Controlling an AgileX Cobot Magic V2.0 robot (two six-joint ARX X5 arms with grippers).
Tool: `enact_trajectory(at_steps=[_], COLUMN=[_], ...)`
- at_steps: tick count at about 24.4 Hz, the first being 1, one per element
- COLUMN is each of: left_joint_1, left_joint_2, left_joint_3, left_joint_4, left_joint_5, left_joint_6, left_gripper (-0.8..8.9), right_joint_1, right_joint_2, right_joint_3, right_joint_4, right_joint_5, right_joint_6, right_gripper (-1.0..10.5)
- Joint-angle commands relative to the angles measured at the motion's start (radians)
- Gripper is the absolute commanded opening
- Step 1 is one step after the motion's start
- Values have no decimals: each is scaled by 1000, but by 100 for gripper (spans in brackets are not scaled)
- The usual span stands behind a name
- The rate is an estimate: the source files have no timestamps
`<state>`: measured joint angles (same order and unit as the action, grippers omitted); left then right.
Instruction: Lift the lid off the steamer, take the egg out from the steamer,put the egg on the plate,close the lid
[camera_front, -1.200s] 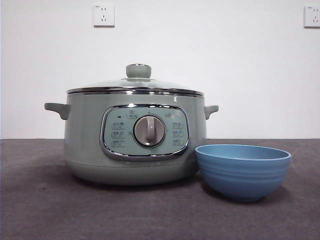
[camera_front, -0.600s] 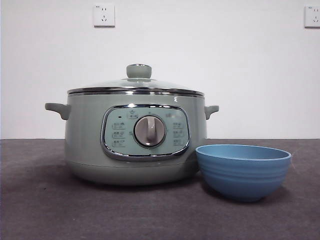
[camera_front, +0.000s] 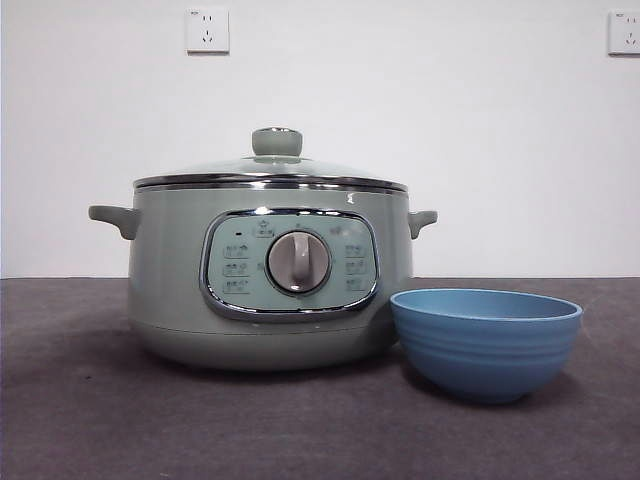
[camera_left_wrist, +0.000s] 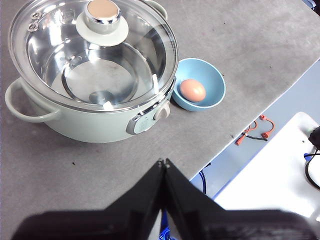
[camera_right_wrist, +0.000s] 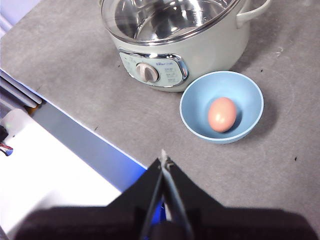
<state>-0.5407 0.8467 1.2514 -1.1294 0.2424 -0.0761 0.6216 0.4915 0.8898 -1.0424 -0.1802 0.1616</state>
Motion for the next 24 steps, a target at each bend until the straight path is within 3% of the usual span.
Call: enact_trajectory(at_steps=[1,8,12,17,24], left_joint_1=[-3,-3,-2,39,297], left_joint_2=[-3,4,4,-4,-139], left_joint_3=[1,1,1,-2,-149], left_joint_4=[5,5,48,269,632], left_joint_5=[-2,-5,-40,-209,-136], left_joint_6=[-3,-2,41,159,206], left_gripper=[-3,-3,-3,-3,-3], right_joint_1=[2,2,2,2,2], right_joint_2=[-1,-1,-1,-1,-1], right_joint_3=[-2,-2,-2,-2,-2], right_joint_4=[7,7,7,7,7], right_joint_5=[3,3,3,3,3], right_joint_6=[6,6,6,6,6], right_gripper=[3,3,3,3,3])
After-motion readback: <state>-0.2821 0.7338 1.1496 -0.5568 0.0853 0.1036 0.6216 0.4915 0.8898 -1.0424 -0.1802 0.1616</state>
